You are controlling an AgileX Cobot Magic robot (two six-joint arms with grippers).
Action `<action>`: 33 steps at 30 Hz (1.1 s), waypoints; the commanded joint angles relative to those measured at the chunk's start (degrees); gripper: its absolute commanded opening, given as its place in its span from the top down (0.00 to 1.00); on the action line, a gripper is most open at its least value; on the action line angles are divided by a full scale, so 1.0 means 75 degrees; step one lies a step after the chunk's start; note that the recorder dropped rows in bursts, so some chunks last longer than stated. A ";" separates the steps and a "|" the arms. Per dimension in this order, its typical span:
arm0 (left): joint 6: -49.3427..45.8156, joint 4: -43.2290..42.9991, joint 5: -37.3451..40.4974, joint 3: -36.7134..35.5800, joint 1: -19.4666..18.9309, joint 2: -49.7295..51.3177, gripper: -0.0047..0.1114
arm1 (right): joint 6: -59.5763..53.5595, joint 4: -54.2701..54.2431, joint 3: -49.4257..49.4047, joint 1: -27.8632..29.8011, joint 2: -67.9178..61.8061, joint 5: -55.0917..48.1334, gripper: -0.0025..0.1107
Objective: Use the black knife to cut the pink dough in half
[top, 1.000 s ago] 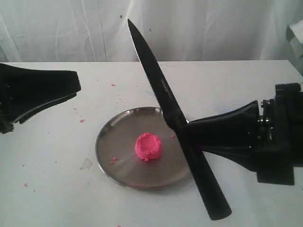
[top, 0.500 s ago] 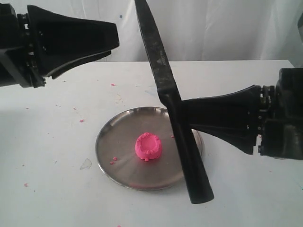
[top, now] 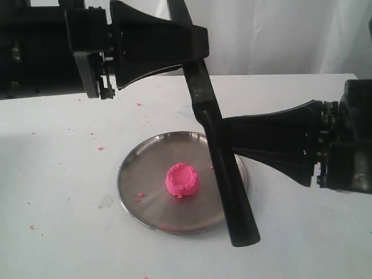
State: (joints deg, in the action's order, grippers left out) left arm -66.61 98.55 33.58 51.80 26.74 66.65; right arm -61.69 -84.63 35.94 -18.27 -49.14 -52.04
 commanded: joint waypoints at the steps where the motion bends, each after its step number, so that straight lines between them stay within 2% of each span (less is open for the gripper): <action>1: -0.0056 0.0186 -0.0069 0.0038 0.0051 0.0010 0.61 | -0.0130 -0.0131 -0.0016 -0.0004 0.0053 -0.0092 0.89; 10: -0.0123 0.0186 -0.0117 0.0038 0.0051 0.0010 0.96 | -0.0130 -0.0131 -0.0016 -0.0004 0.0053 -0.0092 0.89; 20: -0.0146 0.0186 -0.0188 0.0038 0.0051 0.0010 0.96 | -0.0164 -0.0137 -0.0016 -0.0004 0.0053 -0.0105 0.88; 22: -0.0146 0.0186 -0.0188 0.0038 0.0051 0.0010 0.96 | -0.0187 0.0158 -0.0016 -0.0004 0.0053 -0.0026 0.82; 25: -0.0146 0.0186 -0.0192 0.0038 0.0051 -0.0005 0.96 | -0.0205 0.0723 -0.0016 -0.0004 0.0053 0.0283 0.64; 28: -0.0146 0.0186 0.0072 0.0136 0.0001 -0.0005 0.96 | -0.0218 0.1252 -0.0016 -0.0004 0.0053 0.0908 0.52; 33: -0.0162 0.0186 0.0752 0.0383 -0.0052 -0.0005 0.96 | -0.0365 0.1491 -0.0016 -0.0004 0.0053 0.0812 0.52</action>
State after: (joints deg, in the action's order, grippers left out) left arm -67.66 98.54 34.99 53.41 26.62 67.01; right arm -62.59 -74.37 35.80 -18.27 -49.14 -44.99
